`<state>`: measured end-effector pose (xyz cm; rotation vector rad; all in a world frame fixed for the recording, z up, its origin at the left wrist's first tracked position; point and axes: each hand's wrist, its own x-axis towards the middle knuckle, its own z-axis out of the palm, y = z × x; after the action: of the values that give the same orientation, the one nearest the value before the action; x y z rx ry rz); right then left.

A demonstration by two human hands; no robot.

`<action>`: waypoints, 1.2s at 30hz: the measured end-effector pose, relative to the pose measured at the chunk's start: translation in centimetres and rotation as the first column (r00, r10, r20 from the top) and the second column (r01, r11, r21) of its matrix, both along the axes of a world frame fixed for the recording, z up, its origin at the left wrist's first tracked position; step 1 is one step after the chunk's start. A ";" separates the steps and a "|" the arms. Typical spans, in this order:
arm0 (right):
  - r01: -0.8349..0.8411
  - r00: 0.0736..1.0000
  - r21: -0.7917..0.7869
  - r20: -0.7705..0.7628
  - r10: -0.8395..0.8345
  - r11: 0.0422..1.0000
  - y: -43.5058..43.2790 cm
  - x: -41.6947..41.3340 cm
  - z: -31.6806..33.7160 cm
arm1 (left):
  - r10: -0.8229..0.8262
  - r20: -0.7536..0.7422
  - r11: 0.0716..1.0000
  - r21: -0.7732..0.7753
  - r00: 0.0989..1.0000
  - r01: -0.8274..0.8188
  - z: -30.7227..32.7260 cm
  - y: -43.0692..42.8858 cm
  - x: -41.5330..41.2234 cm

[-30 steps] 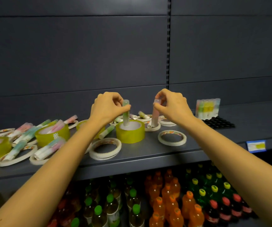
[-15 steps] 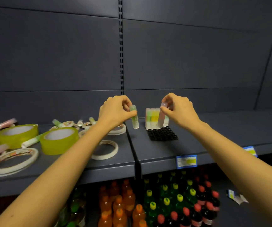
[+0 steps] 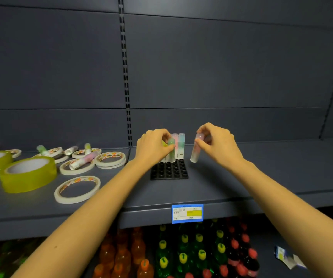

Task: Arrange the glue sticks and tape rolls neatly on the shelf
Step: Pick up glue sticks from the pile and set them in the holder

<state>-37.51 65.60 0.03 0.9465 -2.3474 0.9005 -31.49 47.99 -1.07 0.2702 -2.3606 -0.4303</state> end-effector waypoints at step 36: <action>0.089 0.990 0.398 -0.138 -0.037 0.913 -5.8 -4.1 1.6 | 0.151 -0.007 0.936 -0.321 0.988 -0.145 0.8 -4.1 -0.5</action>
<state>-41.57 59.83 1.60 1.0396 -2.4819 0.3170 -32.01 43.88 -0.24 0.2959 -2.3628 0.0321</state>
